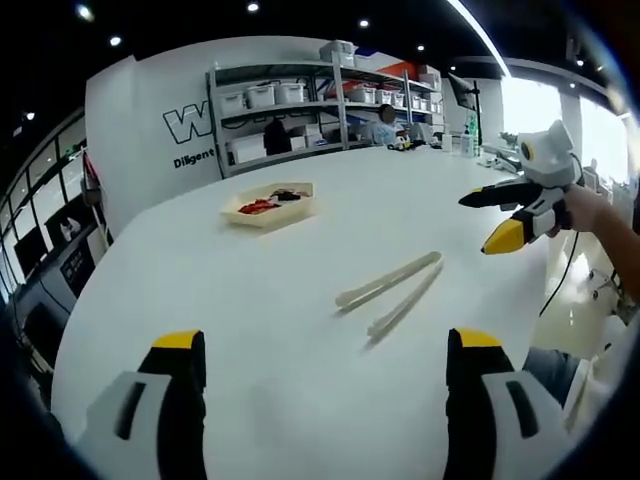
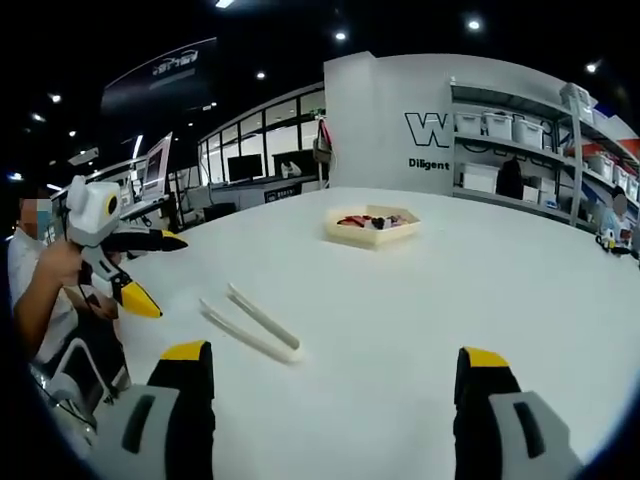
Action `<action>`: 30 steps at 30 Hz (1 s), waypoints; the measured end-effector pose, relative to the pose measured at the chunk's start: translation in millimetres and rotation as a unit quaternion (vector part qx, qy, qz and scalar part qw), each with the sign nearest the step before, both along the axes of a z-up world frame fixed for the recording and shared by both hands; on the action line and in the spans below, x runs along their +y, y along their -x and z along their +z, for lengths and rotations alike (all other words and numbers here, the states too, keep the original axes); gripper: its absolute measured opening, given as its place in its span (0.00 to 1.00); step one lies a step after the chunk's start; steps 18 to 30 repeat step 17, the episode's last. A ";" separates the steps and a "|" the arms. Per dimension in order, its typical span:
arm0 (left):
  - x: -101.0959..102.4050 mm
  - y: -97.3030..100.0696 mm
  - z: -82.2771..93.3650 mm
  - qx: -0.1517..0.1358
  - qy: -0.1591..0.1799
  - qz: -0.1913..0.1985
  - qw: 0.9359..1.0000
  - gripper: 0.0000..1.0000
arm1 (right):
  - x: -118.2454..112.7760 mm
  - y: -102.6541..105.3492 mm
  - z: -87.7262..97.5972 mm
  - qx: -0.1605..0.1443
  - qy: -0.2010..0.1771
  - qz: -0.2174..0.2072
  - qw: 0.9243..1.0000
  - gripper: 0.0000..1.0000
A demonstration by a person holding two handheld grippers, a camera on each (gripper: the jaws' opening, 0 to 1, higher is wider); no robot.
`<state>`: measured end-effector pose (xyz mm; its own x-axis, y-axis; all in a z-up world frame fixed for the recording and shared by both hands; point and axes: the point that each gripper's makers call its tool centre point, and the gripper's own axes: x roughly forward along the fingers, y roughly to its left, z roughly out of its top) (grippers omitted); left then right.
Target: Place the target food into the container with the food tongs after gripping and lifting it, then release it inside without dropping or visibly crushing the food.
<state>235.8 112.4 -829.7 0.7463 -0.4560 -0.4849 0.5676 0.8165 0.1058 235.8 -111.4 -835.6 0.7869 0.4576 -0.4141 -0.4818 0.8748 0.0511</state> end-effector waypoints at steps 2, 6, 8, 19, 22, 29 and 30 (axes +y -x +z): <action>-0.2 0.8 0.9 -0.001 -0.001 0.000 1.000 0.99 | -0.4 0.3 -1.6 -0.001 0.004 0.002 1.000 1.00; 1.5 1.2 6.4 -0.005 -0.002 0.001 1.000 0.99 | 0.0 0.8 -0.9 -0.002 0.009 0.003 1.000 1.00; 2.2 1.4 7.7 -0.005 -0.003 0.001 1.000 0.99 | 0.9 1.2 1.4 -0.004 0.010 0.005 1.000 1.00; 4.0 1.7 6.8 -0.007 -0.003 0.002 1.000 0.99 | 4.5 4.4 7.7 -0.008 0.020 0.012 1.000 1.00; 4.0 1.7 6.8 -0.007 -0.003 0.002 1.000 0.99 | 4.5 4.4 7.7 -0.008 0.020 0.012 1.000 1.00; 4.0 1.7 6.8 -0.007 -0.003 0.002 1.000 0.99 | 4.5 4.4 7.7 -0.008 0.020 0.012 1.000 1.00; 4.0 1.7 6.8 -0.007 -0.003 0.002 1.000 0.99 | 4.5 4.4 7.7 -0.008 0.020 0.012 1.000 1.00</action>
